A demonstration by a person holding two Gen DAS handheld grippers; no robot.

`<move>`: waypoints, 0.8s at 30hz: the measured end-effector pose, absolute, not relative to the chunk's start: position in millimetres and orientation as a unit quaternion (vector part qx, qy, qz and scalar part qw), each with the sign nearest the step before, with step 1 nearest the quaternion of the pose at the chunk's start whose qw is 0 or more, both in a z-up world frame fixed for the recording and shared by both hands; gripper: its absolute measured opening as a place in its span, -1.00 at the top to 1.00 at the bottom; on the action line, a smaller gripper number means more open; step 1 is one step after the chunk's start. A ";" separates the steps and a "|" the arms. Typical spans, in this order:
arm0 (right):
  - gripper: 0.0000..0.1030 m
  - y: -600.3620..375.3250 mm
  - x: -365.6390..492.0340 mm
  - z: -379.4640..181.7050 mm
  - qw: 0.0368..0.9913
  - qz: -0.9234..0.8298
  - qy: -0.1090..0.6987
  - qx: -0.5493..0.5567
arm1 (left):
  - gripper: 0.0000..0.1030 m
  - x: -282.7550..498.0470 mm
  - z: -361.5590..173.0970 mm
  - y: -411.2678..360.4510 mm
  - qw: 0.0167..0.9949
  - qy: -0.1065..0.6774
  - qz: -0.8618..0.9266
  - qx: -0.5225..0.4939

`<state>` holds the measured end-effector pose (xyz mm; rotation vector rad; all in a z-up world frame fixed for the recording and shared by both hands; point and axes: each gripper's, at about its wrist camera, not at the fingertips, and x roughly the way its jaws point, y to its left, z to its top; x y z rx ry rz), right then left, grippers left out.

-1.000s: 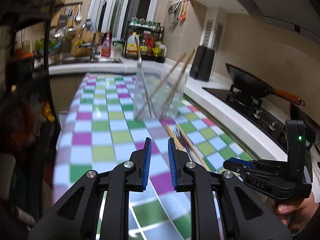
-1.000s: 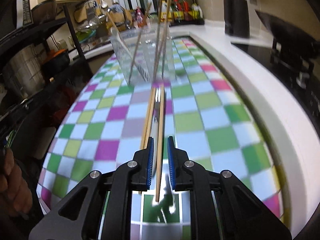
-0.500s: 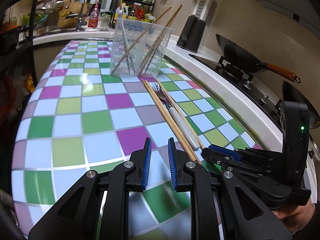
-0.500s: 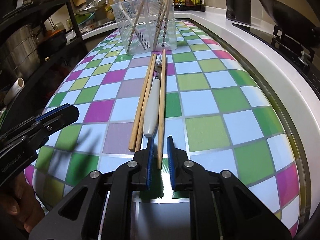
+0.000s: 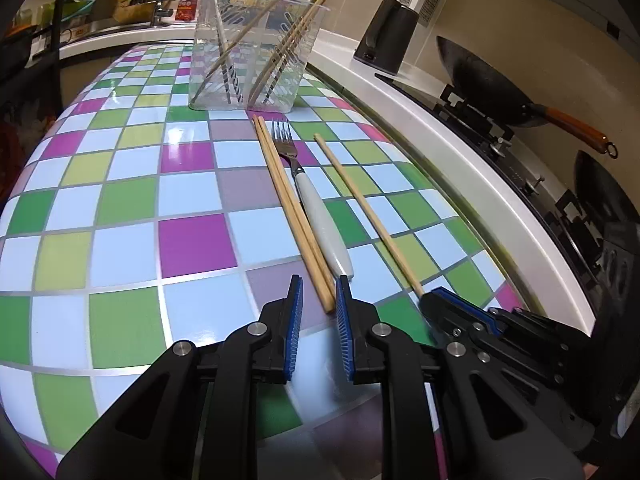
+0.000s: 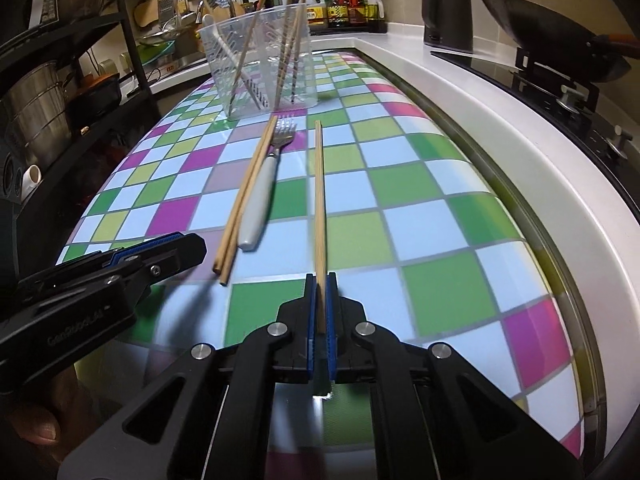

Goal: Organize utensils
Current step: 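Move both tools back down to the remaining chopsticks and fork on the mat, then grasp a wooden chopstick with the left tool while the right tool grasps another chopstick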

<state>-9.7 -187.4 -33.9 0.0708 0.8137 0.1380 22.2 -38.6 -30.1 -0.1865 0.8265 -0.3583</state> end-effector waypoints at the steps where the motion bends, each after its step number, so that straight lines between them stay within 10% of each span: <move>1: 0.91 -189.6 -10.6 -33.8 0.916 0.067 0.394 0.036 | 0.66 22.8 -30.8 -41.5 0.897 0.401 -0.166 -0.086; 24: 0.89 -196.3 -14.4 -38.3 0.918 0.066 0.390 0.037 | 0.79 18.2 -34.1 -51.9 0.908 0.401 -0.113 -0.034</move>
